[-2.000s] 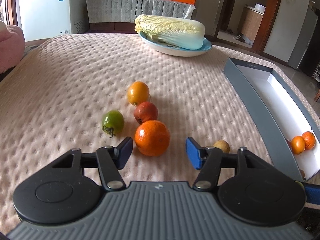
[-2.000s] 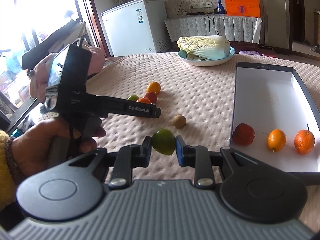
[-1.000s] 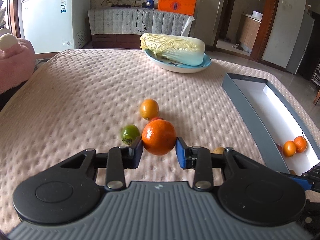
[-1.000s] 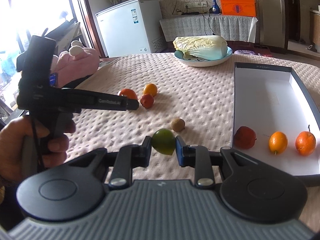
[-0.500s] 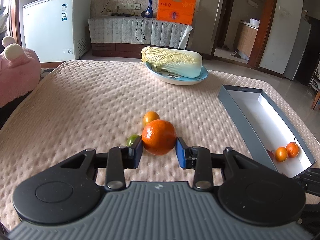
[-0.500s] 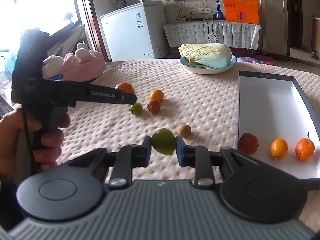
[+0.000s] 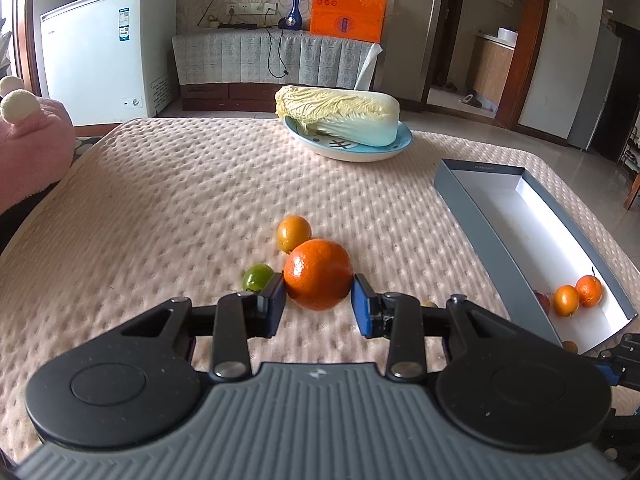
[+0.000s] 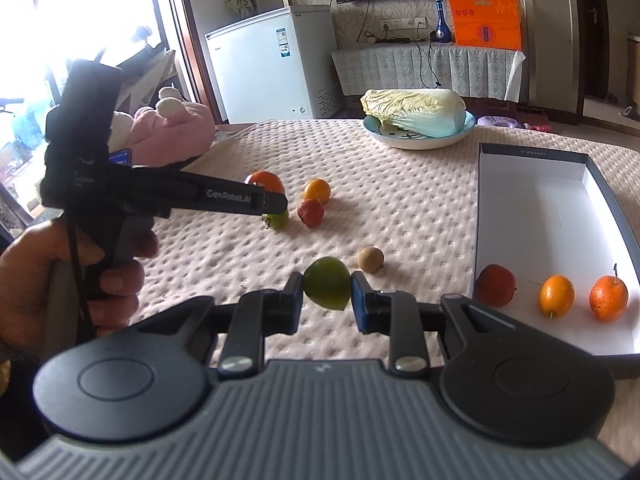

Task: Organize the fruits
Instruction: 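Lift the orange with the left gripper while the right gripper carries the green fruit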

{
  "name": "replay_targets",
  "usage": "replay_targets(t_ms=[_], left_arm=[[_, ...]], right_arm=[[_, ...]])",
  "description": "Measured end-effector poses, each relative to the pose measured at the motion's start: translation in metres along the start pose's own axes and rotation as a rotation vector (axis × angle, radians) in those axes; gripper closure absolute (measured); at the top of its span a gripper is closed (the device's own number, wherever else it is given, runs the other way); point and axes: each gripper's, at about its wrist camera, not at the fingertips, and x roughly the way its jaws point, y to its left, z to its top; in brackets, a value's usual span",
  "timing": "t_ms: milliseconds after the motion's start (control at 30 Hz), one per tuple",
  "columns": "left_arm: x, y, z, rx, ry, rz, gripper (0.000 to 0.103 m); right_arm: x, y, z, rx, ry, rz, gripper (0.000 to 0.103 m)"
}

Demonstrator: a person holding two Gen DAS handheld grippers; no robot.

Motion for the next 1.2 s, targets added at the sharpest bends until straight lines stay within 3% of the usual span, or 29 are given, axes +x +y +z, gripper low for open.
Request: replay_targets(t_ms=[767,1200], left_arm=[[0.007,-0.007,-0.001,0.009,0.008,-0.004,0.062],[0.011,-0.033,0.0,0.038,0.001,-0.039,0.062]], right_arm=[[-0.009,-0.009,0.002,0.016,-0.017,-0.006,0.074],[-0.026,-0.027,0.001,0.048,-0.058,-0.047,0.074]])
